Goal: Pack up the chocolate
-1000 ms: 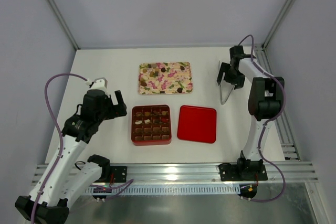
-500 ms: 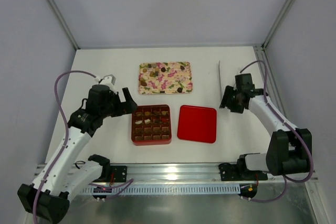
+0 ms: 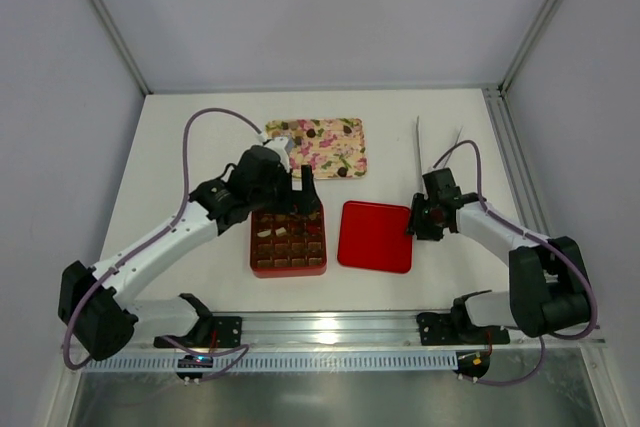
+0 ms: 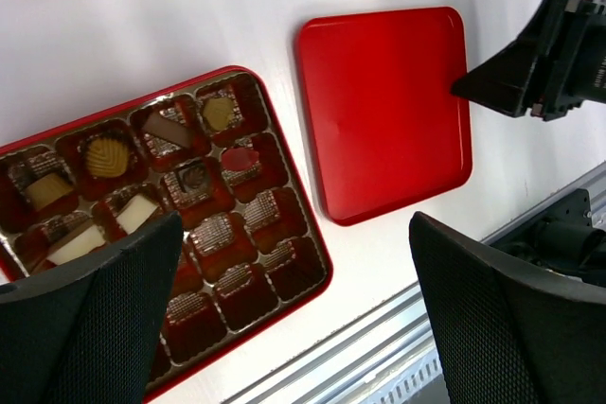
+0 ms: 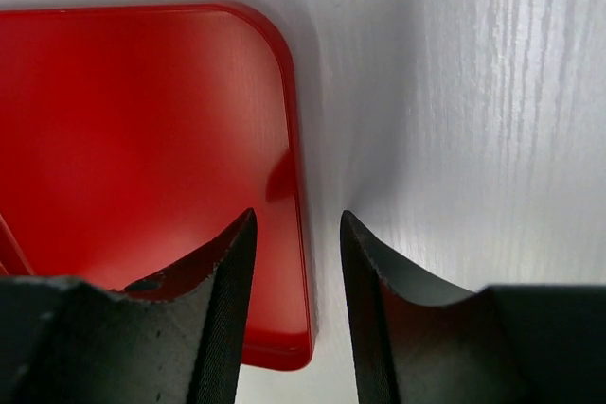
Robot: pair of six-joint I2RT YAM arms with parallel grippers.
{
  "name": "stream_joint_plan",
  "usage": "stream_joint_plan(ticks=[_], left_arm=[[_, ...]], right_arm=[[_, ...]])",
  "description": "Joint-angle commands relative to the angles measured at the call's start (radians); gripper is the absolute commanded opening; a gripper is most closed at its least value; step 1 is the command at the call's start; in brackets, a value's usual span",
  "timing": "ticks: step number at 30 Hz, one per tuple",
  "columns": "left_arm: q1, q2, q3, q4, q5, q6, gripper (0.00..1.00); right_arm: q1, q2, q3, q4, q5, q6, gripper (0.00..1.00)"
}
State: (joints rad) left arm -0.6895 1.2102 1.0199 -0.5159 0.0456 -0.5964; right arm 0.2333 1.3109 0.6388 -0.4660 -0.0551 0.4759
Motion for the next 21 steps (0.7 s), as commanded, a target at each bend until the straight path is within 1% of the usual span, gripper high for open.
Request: stream_joint_plan(ticks=[1,4,8,9,10,11,12,13,15,16,17,21], left_arm=[[-0.041,0.046,0.075,0.065,-0.015,-0.017,1.0],[-0.062,0.101,0.095,0.076,-0.01,-0.022,1.0],[-0.07,0.167,0.141,0.088,0.014,-0.019,1.0],[-0.07,0.198,0.15,0.088,0.029,-0.017,1.0],[-0.071,0.213,0.16,0.088,0.037,-0.014,1.0],[-0.071,0.232,0.179,0.088,0.055,-0.013,1.0],[-0.073,0.259,0.187,0.088,0.057,-0.008,1.0],[-0.071,0.276,0.198,0.088,0.062,0.0,1.0],[-0.071,0.325,0.23,0.088,0.085,0.004,0.99],[-0.073,0.342,0.241,0.088,0.097,0.009,0.99],[-0.073,0.357,0.264,0.089,0.123,0.009,0.98],[-0.071,0.44,0.321,0.093,0.149,0.017,0.97]], right_arm=[[0.02,0.054,0.016,0.084,0.009,0.01,0.42],[0.021,0.094,0.028,0.093,0.006,0.004,0.35],[0.02,0.12,0.032,0.115,-0.009,-0.005,0.21],[0.021,0.12,0.033,0.116,-0.017,-0.006,0.14],[0.015,0.116,0.036,0.109,-0.02,-0.017,0.11],[0.006,0.107,0.033,0.107,-0.037,-0.022,0.06],[-0.009,0.096,0.029,0.107,-0.055,-0.029,0.04],[-0.052,0.07,0.019,0.11,-0.077,-0.034,0.04],[-0.089,0.045,0.022,0.087,-0.126,-0.058,0.04],[-0.109,0.034,0.028,0.075,-0.126,-0.068,0.04],[-0.115,0.012,0.035,0.064,-0.124,-0.077,0.04],[-0.157,-0.035,0.059,0.024,-0.178,-0.097,0.04]])
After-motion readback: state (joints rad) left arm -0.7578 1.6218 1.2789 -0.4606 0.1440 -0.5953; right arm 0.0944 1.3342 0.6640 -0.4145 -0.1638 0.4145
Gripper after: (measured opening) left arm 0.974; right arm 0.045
